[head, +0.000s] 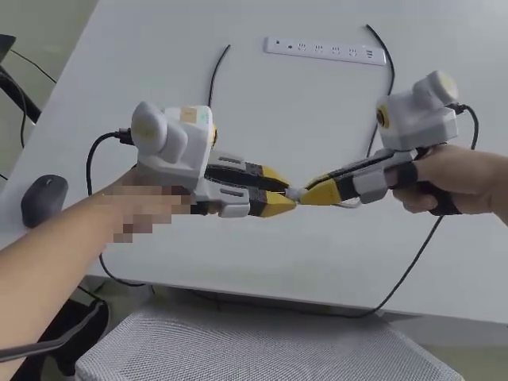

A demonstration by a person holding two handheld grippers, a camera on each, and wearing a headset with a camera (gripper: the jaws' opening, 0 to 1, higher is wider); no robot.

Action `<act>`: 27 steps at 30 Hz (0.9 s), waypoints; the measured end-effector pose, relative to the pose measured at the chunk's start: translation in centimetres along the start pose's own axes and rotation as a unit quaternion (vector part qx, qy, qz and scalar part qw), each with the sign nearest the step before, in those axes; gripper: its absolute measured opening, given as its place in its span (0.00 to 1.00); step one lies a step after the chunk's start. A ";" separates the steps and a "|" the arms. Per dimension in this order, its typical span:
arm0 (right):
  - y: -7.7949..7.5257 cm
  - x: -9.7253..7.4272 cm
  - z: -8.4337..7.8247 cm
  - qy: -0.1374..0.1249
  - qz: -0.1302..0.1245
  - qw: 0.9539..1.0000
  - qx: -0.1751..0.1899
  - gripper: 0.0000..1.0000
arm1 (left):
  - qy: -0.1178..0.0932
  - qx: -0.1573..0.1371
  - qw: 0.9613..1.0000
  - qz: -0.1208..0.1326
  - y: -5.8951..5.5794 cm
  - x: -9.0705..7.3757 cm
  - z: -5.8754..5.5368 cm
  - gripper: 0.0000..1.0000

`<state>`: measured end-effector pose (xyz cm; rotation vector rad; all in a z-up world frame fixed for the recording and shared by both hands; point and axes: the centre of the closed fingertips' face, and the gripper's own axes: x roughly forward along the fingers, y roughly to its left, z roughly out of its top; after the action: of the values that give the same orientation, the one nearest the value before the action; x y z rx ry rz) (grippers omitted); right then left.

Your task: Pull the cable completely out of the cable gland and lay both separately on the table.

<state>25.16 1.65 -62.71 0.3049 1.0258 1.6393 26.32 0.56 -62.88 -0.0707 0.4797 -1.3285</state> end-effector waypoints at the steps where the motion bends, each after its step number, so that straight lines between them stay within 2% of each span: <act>1: 0.0 0.0 0.1 0.001 -0.008 1.000 -0.015 0.08 | -0.001 -0.007 1.000 0.000 0.1 -0.1 0.0 0.15; 2: 0.0 0.1 0.1 0.002 -0.012 1.000 -0.025 0.07 | -0.001 -0.012 1.000 0.001 0.1 -0.1 -0.1 0.15; 4: -0.1 0.2 0.0 0.011 -0.032 0.997 -0.067 0.07 | 0.000 -0.015 1.000 0.001 0.2 -0.2 -0.2 0.15; 7: -0.1 0.4 -0.1 0.027 -0.059 0.990 -0.123 0.07 | 0.003 -0.021 1.000 0.000 0.2 -0.2 -0.3 0.15; 9: -0.1 0.5 -0.2 0.041 -0.077 0.984 -0.159 0.07 | 0.005 -0.024 1.000 -0.002 0.2 -0.2 -0.4 0.15; 11: -0.1 0.5 -0.1 0.050 -0.097 0.975 -0.195 0.07 | 0.003 -0.027 1.000 -0.001 0.3 -0.2 -0.5 0.15; 12: -0.1 0.5 -0.1 0.055 -0.108 0.969 -0.216 0.07 | 0.001 -0.029 1.000 -0.001 0.3 -0.3 -0.4 0.15; 14: -0.1 0.4 -0.1 0.062 -0.121 0.961 -0.241 0.07 | -0.001 -0.034 0.999 -0.002 0.3 -0.3 -0.3 0.15; 15: -0.2 0.4 0.0 0.066 -0.131 0.955 -0.259 0.07 | -0.002 -0.036 0.999 -0.002 0.3 -0.2 -0.3 0.15; 16: -0.2 0.4 0.0 0.066 -0.138 0.951 -0.269 0.07 | -0.001 -0.036 0.999 -0.002 0.3 -0.2 -0.3 0.15; 17: -0.4 0.4 0.0 0.071 -0.149 0.944 -0.287 0.07 | 0.000 -0.038 0.999 -0.002 0.3 -0.2 -0.3 0.15; 18: -0.3 0.4 -0.1 0.074 -0.153 0.939 -0.298 0.07 | 0.000 -0.040 0.999 -0.003 0.3 -0.2 -0.3 0.15; 21: -0.4 0.4 -0.1 0.078 -0.175 0.917 -0.348 0.07 | 0.001 -0.045 0.999 -0.002 0.4 -0.2 -0.3 0.15; 22: -0.5 0.4 -0.2 0.079 -0.182 0.913 -0.356 0.07 | 0.002 -0.047 0.999 -0.003 0.4 -0.1 -0.4 0.15; 23: -0.6 0.3 -0.1 0.082 -0.189 0.905 -0.373 0.07 | 0.002 -0.049 0.999 -0.002 0.4 -0.1 -0.4 0.15; 24: -0.6 0.3 -0.2 0.083 -0.191 0.901 -0.380 0.07 | 0.003 -0.050 0.999 -0.002 0.4 -0.1 -0.4 0.15; 25: -0.7 0.3 -0.1 0.085 -0.200 0.891 -0.399 0.07 | 0.003 -0.053 0.999 -0.002 0.4 -0.1 -0.4 0.15; 26: -0.8 0.3 -0.1 0.086 -0.206 0.883 -0.412 0.07 | 0.003 -0.056 0.998 0.000 0.5 -0.1 -0.4 0.15; 27: -0.8 0.4 -0.2 0.090 -0.209 0.880 -0.418 0.07 | 0.003 -0.056 0.998 0.000 0.5 -0.1 -0.4 0.15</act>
<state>25.38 1.89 -63.57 -0.6187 0.3841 1.5624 26.59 0.91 -63.41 -0.1596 0.5603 -1.3016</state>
